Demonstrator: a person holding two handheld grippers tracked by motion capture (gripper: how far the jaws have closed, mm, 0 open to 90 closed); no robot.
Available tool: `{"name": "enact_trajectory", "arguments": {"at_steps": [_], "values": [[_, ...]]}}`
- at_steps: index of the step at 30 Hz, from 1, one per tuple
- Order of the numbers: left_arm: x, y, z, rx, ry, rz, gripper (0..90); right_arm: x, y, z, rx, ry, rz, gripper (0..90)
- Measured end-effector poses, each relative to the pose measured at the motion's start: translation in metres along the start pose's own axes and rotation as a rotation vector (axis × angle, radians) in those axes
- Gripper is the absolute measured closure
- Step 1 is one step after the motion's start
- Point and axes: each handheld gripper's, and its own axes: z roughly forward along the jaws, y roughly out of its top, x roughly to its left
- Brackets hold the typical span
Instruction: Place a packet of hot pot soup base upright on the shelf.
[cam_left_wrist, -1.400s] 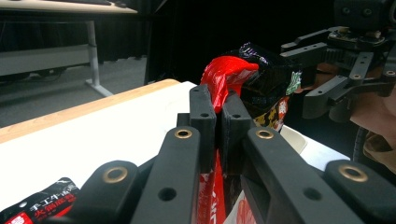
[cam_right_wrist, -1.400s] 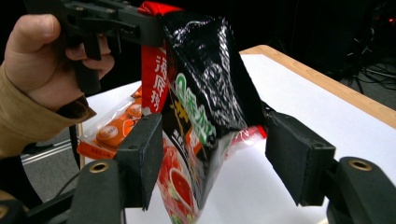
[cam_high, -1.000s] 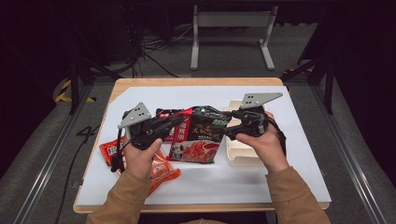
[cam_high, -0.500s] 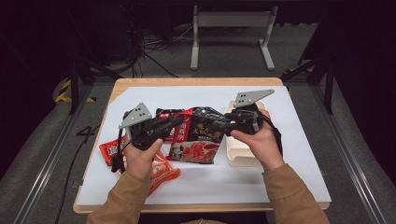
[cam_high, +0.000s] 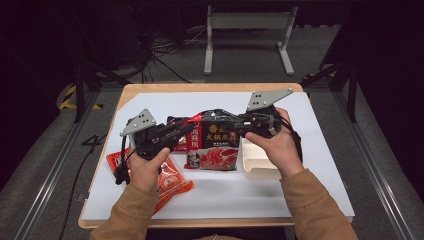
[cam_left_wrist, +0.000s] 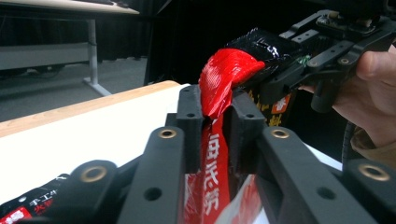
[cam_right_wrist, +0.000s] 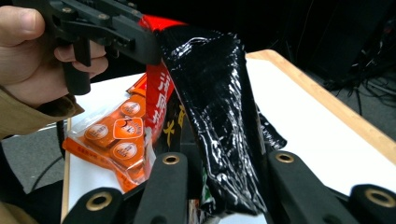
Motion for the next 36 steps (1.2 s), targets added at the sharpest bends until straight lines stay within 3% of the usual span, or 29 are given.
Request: {"name": "enact_trajectory", "arguments": {"at_steps": [12,19,36], "values": [[0.006,0.002,0.0,0.048,-0.013,0.001,49.6,-0.011,0.014,-0.011,-0.022,-0.036,-0.031,76.4],[0.011,0.001,-0.002,0.07,0.006,-0.003,45.6,-0.022,0.018,-0.024,-0.018,-0.076,-0.046,76.4],[0.025,-0.001,-0.014,0.107,0.055,-0.01,41.8,-0.064,0.009,-0.056,-0.033,-0.171,-0.021,76.1]]}}
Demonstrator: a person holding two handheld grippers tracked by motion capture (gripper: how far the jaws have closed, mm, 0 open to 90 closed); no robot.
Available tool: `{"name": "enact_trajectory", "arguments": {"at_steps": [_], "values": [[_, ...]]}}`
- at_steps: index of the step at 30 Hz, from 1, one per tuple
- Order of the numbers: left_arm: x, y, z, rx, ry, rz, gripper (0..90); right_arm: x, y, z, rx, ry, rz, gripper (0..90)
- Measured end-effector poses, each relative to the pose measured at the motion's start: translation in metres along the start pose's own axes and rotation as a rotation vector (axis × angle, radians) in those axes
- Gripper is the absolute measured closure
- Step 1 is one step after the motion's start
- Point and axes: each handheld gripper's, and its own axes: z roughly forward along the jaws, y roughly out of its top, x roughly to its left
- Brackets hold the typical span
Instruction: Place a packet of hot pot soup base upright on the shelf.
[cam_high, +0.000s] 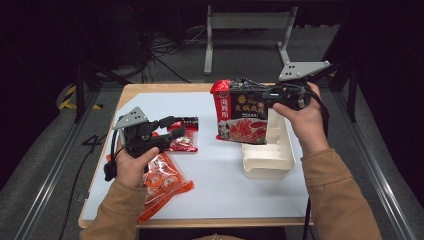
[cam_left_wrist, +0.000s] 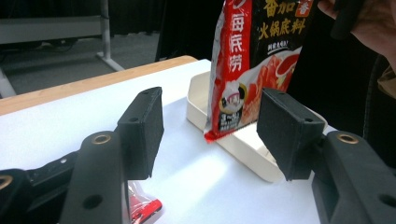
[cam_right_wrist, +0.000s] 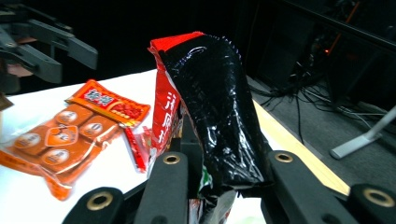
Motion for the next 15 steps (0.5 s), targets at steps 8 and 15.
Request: {"name": "enact_trajectory", "arguments": {"at_steps": [8,15], "values": [[0.005,-0.002,-0.003,0.01,0.022,-0.006,38.4,-0.019,-0.005,-0.005,-0.004,-0.033,-0.006,75.9],[0.01,-0.003,-0.006,0.006,0.034,-0.017,37.2,-0.035,-0.009,-0.01,-0.02,-0.056,-0.024,75.9]]}}
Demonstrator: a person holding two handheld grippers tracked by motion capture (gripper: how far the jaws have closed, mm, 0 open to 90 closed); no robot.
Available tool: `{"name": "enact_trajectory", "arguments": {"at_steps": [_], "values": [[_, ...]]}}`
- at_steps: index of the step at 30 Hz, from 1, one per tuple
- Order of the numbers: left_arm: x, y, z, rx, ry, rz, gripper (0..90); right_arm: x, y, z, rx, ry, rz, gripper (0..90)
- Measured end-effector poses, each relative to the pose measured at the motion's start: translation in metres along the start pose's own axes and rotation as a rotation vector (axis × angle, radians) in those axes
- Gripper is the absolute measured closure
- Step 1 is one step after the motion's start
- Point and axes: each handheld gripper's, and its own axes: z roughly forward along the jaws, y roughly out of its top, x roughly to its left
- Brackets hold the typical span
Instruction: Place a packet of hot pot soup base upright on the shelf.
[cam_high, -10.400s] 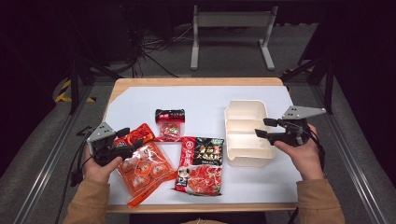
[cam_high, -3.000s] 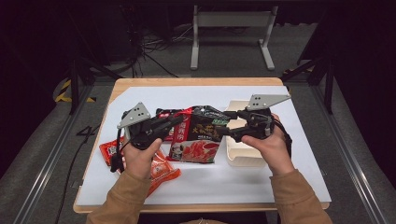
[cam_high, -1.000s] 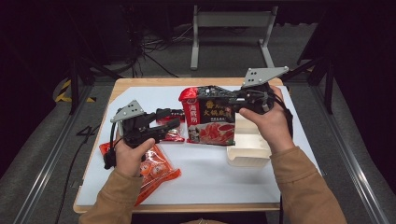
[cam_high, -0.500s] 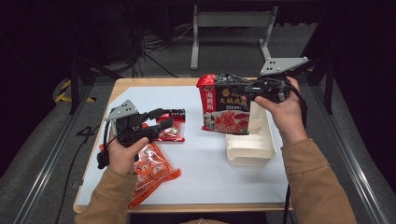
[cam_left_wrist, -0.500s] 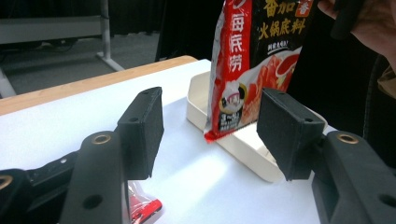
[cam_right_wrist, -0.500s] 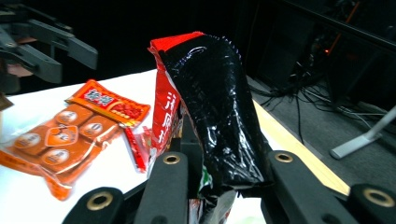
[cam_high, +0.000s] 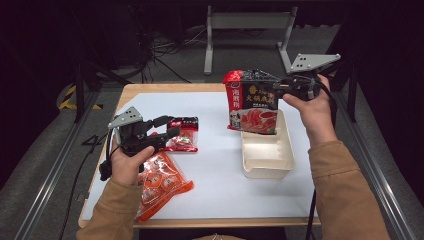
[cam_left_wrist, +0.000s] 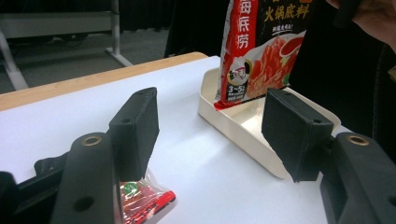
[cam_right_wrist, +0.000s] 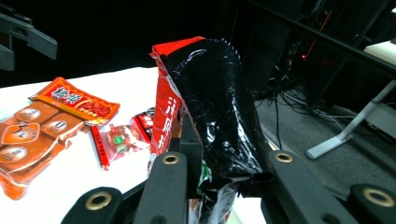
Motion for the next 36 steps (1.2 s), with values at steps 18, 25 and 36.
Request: {"name": "enact_trajectory", "arguments": {"at_steps": [18,25,36], "values": [[0.003,-0.002,0.0,0.016,0.008,-0.015,35.2,-0.031,-0.019,0.002,-0.018,-0.052,-0.011,75.7],[0.005,-0.003,0.0,0.012,0.011,-0.02,35.1,-0.039,-0.026,0.005,-0.023,-0.064,-0.026,75.7],[0.006,-0.004,0.0,0.014,0.015,-0.022,34.5,-0.043,-0.038,0.013,-0.014,-0.071,-0.032,75.7]]}}
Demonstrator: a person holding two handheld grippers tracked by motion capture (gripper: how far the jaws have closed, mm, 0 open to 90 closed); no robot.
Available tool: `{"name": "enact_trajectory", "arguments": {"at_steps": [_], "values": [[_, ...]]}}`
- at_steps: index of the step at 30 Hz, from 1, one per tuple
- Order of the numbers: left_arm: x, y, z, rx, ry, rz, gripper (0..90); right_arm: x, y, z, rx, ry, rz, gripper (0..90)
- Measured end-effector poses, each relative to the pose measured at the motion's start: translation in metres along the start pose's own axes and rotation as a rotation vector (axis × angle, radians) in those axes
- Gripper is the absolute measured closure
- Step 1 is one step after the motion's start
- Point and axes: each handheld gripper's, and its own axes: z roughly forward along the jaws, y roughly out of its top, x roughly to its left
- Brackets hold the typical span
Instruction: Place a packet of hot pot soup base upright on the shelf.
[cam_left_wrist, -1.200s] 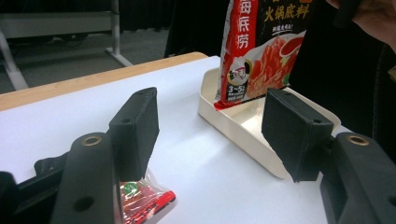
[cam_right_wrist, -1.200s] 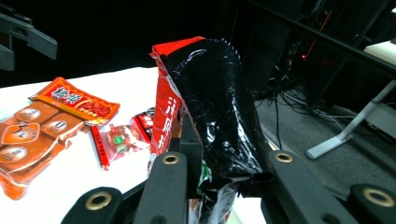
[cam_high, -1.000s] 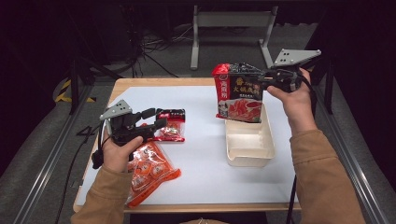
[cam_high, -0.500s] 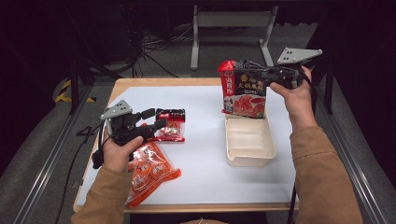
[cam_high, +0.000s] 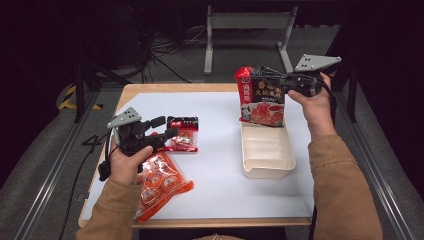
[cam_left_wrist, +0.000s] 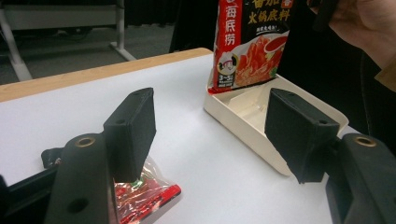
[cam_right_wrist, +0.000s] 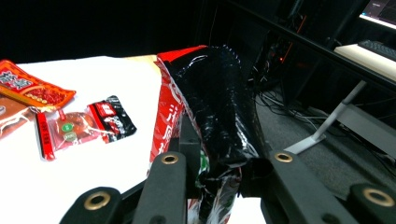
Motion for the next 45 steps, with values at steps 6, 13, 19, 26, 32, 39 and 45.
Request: {"name": "enact_trajectory", "arguments": {"at_steps": [6,13,19,26,32,39,45], "values": [[0.001,0.0,0.0,-0.001,0.001,-0.001,34.5,-0.001,-0.007,0.003,0.005,-0.003,0.004,75.6],[0.0,-0.001,0.001,0.006,0.001,0.0,34.4,-0.001,-0.015,0.004,0.01,0.005,0.013,75.3],[0.0,-0.001,0.001,0.006,0.001,-0.001,34.4,0.001,-0.018,0.006,0.0,0.022,0.011,74.5],[0.0,-0.001,0.001,0.006,0.001,0.002,34.3,0.006,-0.027,0.01,0.026,0.041,0.01,73.2],[0.0,-0.001,0.002,0.008,-0.002,-0.002,34.3,0.008,-0.036,0.01,0.055,0.04,0.025,72.6],[0.001,-0.001,0.003,0.014,0.0,-0.001,33.8,0.007,-0.058,0.005,0.067,0.019,0.098,71.6],[0.001,-0.001,0.003,0.019,0.003,-0.005,33.4,0.007,-0.065,-0.001,0.076,0.012,0.14,71.1]]}}
